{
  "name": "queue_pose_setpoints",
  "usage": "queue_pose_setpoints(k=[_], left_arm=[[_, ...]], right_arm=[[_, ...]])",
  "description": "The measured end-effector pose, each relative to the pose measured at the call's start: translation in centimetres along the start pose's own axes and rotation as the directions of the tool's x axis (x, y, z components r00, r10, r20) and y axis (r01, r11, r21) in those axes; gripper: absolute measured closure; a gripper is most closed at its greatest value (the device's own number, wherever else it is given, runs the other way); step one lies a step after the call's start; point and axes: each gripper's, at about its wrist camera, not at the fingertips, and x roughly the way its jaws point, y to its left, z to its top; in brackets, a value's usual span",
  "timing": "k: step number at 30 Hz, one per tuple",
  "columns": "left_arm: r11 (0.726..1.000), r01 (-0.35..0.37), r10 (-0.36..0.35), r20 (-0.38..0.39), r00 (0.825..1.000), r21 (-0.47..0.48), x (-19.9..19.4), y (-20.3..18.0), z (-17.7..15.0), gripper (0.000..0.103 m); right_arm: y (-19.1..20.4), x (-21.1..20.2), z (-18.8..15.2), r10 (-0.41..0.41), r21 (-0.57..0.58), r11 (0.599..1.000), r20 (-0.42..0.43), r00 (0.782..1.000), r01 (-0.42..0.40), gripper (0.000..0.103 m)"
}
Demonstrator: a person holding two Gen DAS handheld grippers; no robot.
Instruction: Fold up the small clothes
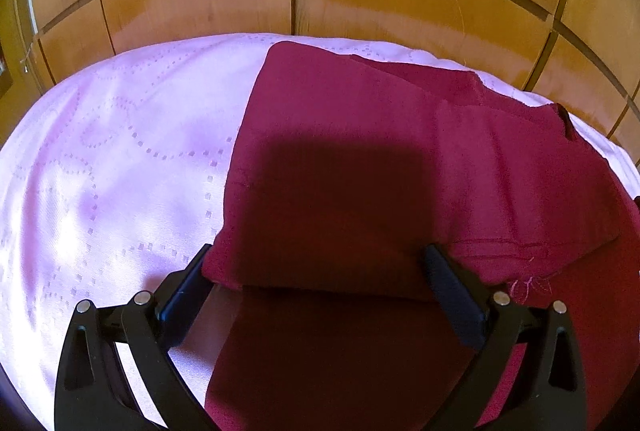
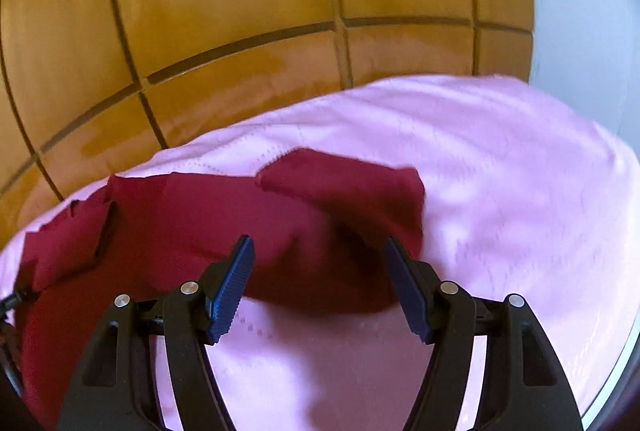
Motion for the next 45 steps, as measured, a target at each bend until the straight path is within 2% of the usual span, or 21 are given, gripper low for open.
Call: queue_pose_setpoints(k=[4, 8, 10, 12, 13, 14, 15, 17, 21, 25, 28, 34, 40, 45], left_arm=[[1.0, -0.003, 0.003, 0.003, 1.0, 0.002, -0.3, -0.3, -0.3, 0.002], [1.0, -0.004, 0.004, 0.003, 1.0, 0.002, -0.2, -0.6, -0.3, 0.002], [1.0, -0.009, 0.009, 0.005, 1.0, 0.004, -0.1, -0.6, -0.4, 0.002], [1.0, -0.011, 0.011, 0.007, 1.0, 0.005, -0.1, -0.7, -0.5, 0.002], [1.0, -0.01, 0.01, 0.007, 1.0, 0.004, -0.1, -0.7, -0.5, 0.002], [1.0, -0.008, 0.008, 0.006, 1.0, 0.003, 0.0, -0.7, -0.5, 0.002], [1.0, -0.006, 0.006, 0.006, 1.0, 0.002, -0.1, -0.6, -0.5, 0.002], [1.0, -0.002, 0.002, 0.005, 1.0, -0.001, -0.1, -0.6, -0.5, 0.002], [1.0, 0.006, -0.006, 0.003, 1.0, -0.006, -0.1, -0.5, -0.4, 0.002], [1.0, 0.023, -0.023, -0.012, 1.0, -0.017, 0.0, 0.0, -0.1, 0.002], [0.995, 0.077, -0.078, -0.01, 0.997, -0.06, -0.8, 1.0, 0.3, 0.002], [0.977, 0.157, -0.153, 0.033, 0.988, -0.143, -3.7, 2.8, -0.3, 0.002], [0.985, 0.153, -0.147, 0.071, 0.987, -0.084, -5.9, 3.1, -2.0, 0.002], [0.984, 0.168, -0.163, 0.075, 0.984, -0.067, -6.9, 3.5, -2.9, 0.002]], right_arm=[[1.4, 2.9, 1.8, -0.033, -0.054, 0.998, -0.059, 0.998, 0.03, 0.037], [3.3, 6.7, 2.5, -0.156, -0.186, 0.974, -0.152, 0.976, 0.127, 0.037], [3.5, 7.8, 2.6, -0.204, -0.244, 0.956, -0.146, 0.968, 0.164, 0.037], [3.2, 8.3, 2.8, -0.21, -0.255, 0.952, -0.14, 0.968, 0.17, 0.054], [3.0, 8.6, 2.9, -0.207, -0.25, 0.954, -0.153, 0.966, 0.165, 0.072], [2.7, 8.8, 2.9, -0.207, -0.237, 0.957, -0.167, 0.964, 0.165, 0.083], [2.4, 8.6, 3.0, -0.201, -0.216, 0.963, -0.169, 0.965, 0.163, 0.086], [1.3, 7.5, 3.3, -0.139, -0.107, 0.987, -0.157, 0.978, 0.123, 0.089], [0.9, 4.6, 4.0, -0.054, 0.039, 0.998, -0.104, 0.993, 0.058, 0.089], [2.0, 2.2, 5.0, 0.05, 0.115, 0.992, -0.062, 0.997, -0.042, 0.089], [3.6, 0.6, 5.9, 0.127, 0.168, 0.978, -0.028, 0.992, -0.12, 0.089], [9.7, -0.9, 7.1, 0.26, 0.161, 0.953, 0.012, 0.966, -0.258, 0.089], [18.0, 0.0, 6.2, 0.388, 0.115, 0.916, -0.004, 0.922, -0.385, 0.089], [25.0, 1.4, 3.6, 0.463, 0.061, 0.886, -0.078, 0.883, -0.459, 0.089]])
